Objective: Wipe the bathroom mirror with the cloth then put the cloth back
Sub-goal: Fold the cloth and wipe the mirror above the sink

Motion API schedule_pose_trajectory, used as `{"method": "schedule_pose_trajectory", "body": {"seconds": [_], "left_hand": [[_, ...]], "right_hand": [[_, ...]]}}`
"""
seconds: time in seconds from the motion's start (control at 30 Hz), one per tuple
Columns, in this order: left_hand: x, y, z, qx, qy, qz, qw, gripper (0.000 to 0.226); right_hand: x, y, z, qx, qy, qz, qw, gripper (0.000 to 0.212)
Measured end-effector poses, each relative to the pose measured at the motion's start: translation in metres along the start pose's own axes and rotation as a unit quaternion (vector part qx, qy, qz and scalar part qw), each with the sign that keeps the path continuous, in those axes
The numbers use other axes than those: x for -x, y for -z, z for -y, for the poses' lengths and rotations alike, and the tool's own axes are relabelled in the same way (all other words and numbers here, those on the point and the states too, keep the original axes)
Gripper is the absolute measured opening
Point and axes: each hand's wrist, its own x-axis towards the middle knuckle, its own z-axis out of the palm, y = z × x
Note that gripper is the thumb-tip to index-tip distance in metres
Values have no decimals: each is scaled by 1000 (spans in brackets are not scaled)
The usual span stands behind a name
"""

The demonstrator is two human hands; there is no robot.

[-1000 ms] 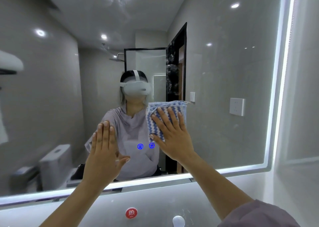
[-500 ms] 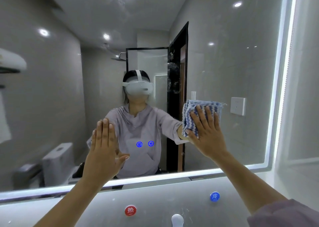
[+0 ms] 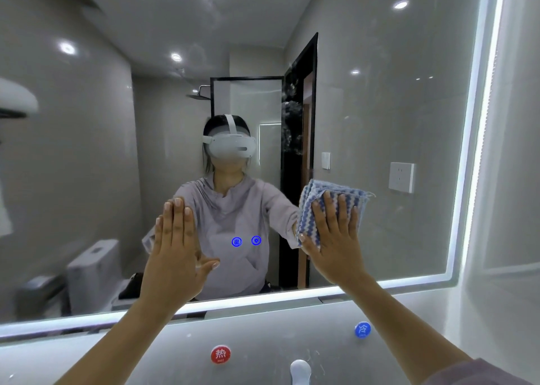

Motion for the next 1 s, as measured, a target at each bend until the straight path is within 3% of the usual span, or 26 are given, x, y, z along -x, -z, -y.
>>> {"method": "schedule_pose_trajectory", "body": {"seconds": [0.37, 0.53, 0.8, 1.0], "left_hand": [[0, -3, 1, -2, 2, -1, 1000, 103], [-1, -3, 1, -1, 3, 2, 1000, 105], [0, -3, 0, -3, -2, 2, 1000, 104], [-2, -1, -1, 1, 4, 3, 1000, 103]], "right_hand": [[82, -47, 10, 2, 63, 10, 998, 69], [105, -59, 18, -1, 35, 43, 998, 69], [98, -51, 27, -23, 12, 60, 998, 65], [36, -28, 45, -30, 15, -12, 999, 64]]}}
